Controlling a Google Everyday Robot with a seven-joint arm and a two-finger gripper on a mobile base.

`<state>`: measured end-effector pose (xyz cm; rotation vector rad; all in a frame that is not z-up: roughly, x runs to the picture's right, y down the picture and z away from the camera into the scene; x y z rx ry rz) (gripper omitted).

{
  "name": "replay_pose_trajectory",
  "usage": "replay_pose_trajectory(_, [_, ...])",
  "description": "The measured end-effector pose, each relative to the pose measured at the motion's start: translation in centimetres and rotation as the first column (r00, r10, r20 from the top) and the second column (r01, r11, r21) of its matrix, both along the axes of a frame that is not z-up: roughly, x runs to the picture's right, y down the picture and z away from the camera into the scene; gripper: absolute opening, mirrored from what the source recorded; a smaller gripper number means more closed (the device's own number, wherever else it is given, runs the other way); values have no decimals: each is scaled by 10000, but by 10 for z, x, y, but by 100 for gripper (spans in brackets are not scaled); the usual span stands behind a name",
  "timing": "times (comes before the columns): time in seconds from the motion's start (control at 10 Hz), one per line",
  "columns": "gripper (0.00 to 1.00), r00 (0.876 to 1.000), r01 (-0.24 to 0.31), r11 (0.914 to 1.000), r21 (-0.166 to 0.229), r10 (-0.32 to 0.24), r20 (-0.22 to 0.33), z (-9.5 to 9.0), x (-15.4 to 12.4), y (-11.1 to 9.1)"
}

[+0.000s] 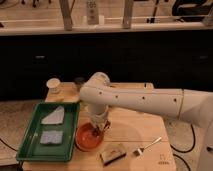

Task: Place grapes in red bowl

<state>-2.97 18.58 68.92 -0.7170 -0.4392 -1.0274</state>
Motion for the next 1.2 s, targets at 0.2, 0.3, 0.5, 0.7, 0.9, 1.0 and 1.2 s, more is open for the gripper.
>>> replay_pose_trajectory(0.2, [4,10000,74,10000,-8,-74,22,0,-1,0])
replay_pose_trajectory(0.3, [4,9999,121,9999,-15,-121,43,0,-1,0])
replay_pose_trajectory(0.5, [4,9997,228,9997,-29,-227,87,0,-3,1])
replay_pose_trajectory(0.7, [4,9995,304,9995,-44,-303,113,-1,-4,1])
replay_pose_trajectory(0.9, [4,9992,387,9992,-58,-386,143,-1,-5,1])
replay_pose_trajectory(1.0, [4,9989,435,9990,-68,-434,161,-1,-6,1])
replay_pose_trajectory(1.2, [4,9984,526,9986,-82,-524,198,-2,-8,1])
